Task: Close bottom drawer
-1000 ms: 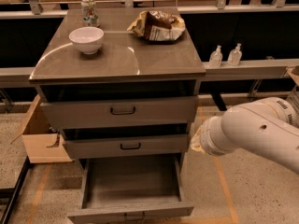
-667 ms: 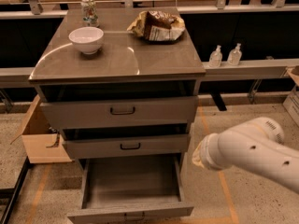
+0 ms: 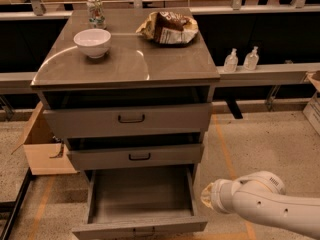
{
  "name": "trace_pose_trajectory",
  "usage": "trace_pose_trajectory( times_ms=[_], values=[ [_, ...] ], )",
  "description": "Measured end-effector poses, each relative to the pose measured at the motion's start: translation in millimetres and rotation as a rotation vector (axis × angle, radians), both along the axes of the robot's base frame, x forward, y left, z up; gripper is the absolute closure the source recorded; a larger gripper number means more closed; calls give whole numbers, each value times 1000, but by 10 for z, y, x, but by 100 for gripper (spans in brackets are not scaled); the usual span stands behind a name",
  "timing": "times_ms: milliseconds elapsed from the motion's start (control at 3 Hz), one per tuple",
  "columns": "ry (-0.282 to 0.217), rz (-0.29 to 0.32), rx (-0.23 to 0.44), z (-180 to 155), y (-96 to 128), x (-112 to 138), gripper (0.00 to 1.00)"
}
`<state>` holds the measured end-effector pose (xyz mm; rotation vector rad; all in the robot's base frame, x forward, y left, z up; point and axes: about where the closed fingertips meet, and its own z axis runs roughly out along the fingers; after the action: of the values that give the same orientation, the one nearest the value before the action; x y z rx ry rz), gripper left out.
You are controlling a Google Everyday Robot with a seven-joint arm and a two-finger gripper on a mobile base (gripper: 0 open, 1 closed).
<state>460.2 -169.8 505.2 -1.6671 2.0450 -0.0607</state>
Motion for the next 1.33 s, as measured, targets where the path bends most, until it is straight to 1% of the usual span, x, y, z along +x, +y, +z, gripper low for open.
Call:
trace_pose_trajectory(
  times_ms=[333, 667, 1000, 1333],
  values=[
    [-22, 17, 62, -527, 22, 150, 100],
    [-23, 17, 61, -524, 22, 152, 100],
    [-16, 2, 37, -671, -161, 219, 100],
    [-51, 0, 35, -1024, -421, 418, 100]
  ],
)
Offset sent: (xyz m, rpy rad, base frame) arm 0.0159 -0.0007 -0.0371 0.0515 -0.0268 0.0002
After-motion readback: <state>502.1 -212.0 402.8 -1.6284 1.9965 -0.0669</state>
